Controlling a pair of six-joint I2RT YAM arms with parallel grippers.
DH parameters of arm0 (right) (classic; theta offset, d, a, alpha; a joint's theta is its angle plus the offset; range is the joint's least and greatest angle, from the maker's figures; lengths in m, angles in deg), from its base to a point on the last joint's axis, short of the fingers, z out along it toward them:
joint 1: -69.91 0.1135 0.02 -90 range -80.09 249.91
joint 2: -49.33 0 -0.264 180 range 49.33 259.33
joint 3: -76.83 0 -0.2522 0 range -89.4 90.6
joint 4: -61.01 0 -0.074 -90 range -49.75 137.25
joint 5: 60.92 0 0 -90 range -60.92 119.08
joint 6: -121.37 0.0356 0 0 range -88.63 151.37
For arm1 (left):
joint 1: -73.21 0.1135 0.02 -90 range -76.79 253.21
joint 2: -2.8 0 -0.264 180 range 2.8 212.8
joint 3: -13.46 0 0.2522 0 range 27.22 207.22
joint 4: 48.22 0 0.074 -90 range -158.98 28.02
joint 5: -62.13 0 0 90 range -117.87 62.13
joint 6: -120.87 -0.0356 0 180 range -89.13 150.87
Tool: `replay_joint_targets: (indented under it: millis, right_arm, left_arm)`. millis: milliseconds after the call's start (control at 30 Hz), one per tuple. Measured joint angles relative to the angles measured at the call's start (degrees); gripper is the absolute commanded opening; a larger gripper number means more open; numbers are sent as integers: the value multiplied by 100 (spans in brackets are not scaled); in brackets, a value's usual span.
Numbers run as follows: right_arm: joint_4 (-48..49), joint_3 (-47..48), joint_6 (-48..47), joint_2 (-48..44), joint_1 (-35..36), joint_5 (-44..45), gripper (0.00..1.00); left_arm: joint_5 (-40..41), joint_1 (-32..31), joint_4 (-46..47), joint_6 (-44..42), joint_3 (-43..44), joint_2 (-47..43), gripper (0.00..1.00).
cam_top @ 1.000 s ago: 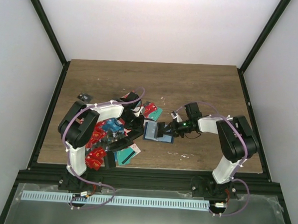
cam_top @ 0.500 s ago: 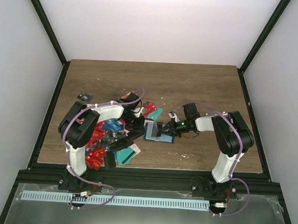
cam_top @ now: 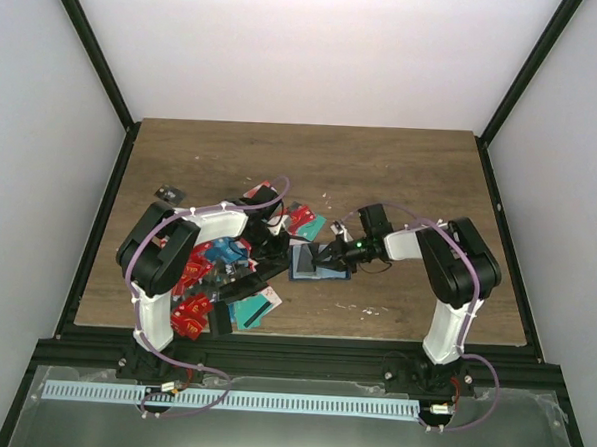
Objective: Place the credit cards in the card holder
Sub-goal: Insert the credit card into the card holder.
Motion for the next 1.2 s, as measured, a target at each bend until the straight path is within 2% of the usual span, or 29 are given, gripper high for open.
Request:
replay_joint_targets:
  millis: [267,1200]
  right_arm:
    - [-13,98,15,39,105,7,1]
    - [-1585,376,-1032,-264,-35,247,1]
  left_arm:
    - [-24,4,-28,-13,0,0,4]
    - [-17,-4,-2,-50,-11,0,4]
